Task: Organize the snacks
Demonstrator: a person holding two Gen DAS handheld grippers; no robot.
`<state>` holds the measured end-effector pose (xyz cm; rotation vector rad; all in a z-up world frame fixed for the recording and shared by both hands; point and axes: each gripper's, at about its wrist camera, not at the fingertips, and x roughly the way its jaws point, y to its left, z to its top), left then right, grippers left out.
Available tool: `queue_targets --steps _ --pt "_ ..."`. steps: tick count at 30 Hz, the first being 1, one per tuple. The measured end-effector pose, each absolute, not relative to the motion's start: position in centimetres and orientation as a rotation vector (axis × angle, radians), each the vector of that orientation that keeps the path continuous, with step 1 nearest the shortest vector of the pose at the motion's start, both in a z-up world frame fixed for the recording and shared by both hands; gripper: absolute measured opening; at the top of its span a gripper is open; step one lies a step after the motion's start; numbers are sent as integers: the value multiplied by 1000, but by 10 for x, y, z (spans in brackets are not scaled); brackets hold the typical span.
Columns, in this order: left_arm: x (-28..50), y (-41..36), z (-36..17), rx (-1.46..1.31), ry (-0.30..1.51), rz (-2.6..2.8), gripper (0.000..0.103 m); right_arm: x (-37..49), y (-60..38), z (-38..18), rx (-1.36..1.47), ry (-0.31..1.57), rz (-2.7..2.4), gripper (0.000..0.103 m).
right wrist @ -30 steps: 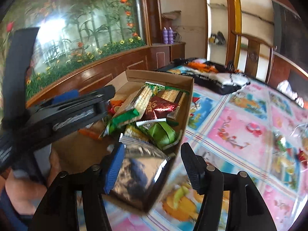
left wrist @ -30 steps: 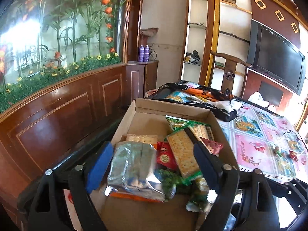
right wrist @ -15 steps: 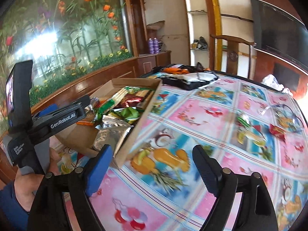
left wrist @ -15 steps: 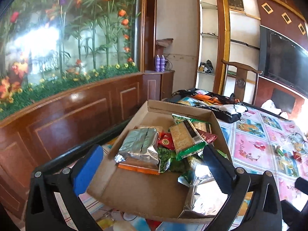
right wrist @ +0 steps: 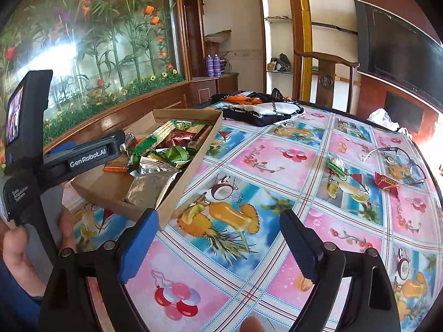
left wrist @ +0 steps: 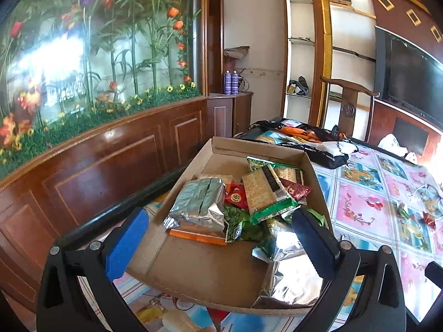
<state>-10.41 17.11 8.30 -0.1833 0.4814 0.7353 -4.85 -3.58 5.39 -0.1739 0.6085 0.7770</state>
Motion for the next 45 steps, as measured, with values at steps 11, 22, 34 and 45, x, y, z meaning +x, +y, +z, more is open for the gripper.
queue_targets --steps 11,22,34,45 --pt "-92 167 74 -114 534 748 103 -48 -36 51 -157 608 814 103" --pt "-95 164 75 -88 517 770 103 -48 -41 56 -127 532 833 103" --pt "-93 165 72 -92 531 768 103 -45 -42 54 -124 544 816 103" --pt "-93 165 71 -87 534 771 103 -43 -42 53 -116 554 817 103"
